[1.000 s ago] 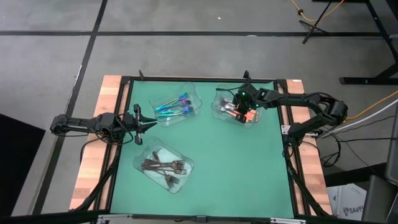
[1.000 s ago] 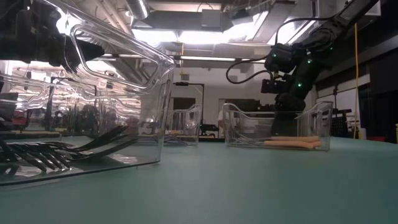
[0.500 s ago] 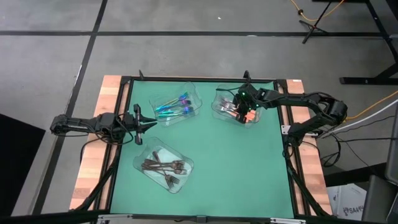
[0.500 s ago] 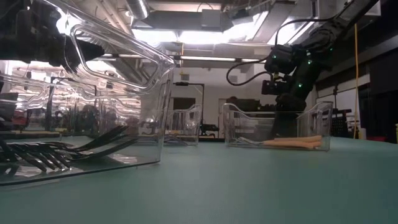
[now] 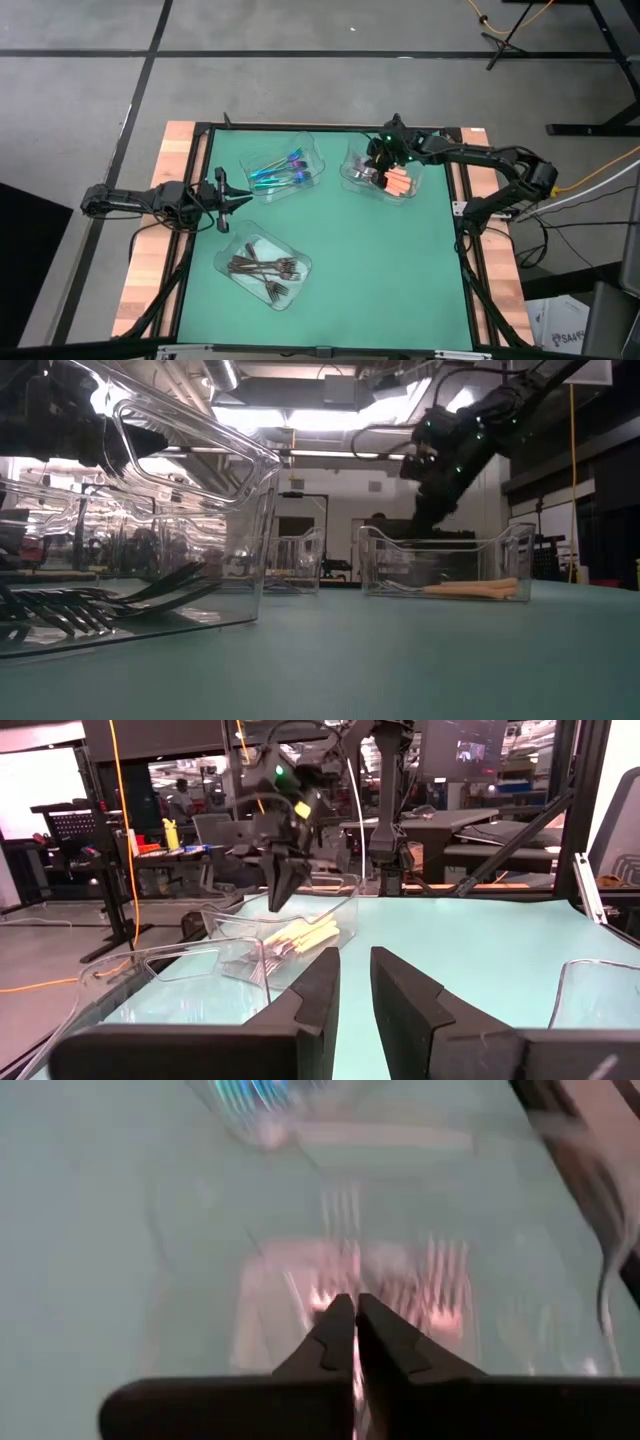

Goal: Sort silverware by color (type)
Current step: Return to Home position

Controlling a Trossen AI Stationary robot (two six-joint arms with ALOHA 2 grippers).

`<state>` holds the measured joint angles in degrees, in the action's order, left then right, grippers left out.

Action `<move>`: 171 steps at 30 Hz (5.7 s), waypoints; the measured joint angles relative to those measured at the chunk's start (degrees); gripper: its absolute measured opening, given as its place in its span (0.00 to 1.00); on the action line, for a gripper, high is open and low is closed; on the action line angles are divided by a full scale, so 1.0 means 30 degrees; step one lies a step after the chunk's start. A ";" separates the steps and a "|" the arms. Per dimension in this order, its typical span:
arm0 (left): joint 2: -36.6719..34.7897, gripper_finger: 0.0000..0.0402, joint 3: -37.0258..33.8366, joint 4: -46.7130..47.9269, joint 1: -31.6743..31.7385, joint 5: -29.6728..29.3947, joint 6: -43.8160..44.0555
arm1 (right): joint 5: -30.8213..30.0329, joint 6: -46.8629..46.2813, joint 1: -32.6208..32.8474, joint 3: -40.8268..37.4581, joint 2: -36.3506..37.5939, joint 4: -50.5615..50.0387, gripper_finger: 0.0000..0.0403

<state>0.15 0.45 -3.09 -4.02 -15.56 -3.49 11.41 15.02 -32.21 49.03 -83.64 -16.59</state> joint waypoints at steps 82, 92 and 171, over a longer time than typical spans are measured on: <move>-0.0004 0.13 0.0000 -0.0003 -0.0004 -0.0078 0.0000 | -0.8960 -0.4937 1.7850 -1.2492 2.7549 0.1353 0.01; 0.0012 0.13 0.0000 -0.0004 0.0004 -0.0077 -0.0007 | -0.7944 -0.4890 1.7359 -1.6207 2.7767 0.7381 0.01; 0.0033 0.13 0.0000 -0.0007 -0.0004 -0.0078 0.0000 | -0.2648 -0.3049 0.8600 -1.6200 2.7649 0.6022 0.01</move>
<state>0.25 0.45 -3.11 -4.03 -15.79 -3.49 3.46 5.87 -6.41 0.43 -0.69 1.48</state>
